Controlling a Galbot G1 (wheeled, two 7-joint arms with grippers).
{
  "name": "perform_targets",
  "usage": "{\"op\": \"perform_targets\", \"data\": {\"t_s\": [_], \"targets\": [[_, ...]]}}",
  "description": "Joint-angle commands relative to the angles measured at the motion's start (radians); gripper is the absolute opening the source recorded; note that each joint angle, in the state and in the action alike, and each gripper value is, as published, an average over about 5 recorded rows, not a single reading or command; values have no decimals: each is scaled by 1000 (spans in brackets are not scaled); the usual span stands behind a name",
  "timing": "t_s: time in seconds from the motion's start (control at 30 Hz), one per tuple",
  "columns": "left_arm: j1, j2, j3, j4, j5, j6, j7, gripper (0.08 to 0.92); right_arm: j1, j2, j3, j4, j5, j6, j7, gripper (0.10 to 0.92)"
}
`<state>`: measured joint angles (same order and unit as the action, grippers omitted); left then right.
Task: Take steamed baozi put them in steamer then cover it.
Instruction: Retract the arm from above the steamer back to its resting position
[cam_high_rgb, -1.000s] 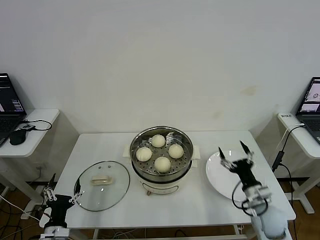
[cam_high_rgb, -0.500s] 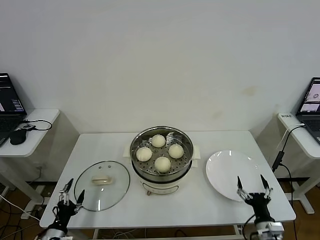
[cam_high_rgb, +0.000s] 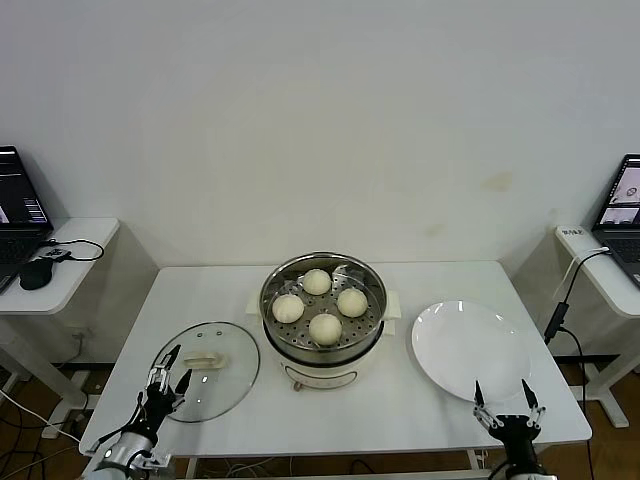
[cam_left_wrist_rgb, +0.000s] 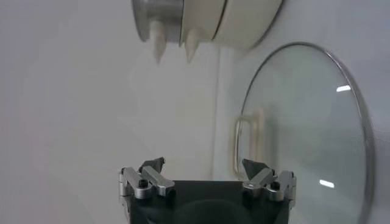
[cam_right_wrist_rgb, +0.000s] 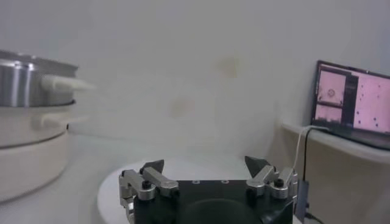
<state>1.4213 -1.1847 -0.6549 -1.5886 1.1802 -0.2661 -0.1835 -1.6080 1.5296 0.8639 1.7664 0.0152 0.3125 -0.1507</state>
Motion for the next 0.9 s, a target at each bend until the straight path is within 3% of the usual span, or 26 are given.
{"op": "perform_targets", "data": {"t_s": [0.03, 0.9], "targets": [[-119, 9, 37, 92, 58, -5, 5, 823, -28, 35, 14, -6, -35, 15, -4, 823], [-233, -34, 59, 222, 88, 2, 4, 805, -35, 45, 10, -23, -58, 18, -5, 823]]}}
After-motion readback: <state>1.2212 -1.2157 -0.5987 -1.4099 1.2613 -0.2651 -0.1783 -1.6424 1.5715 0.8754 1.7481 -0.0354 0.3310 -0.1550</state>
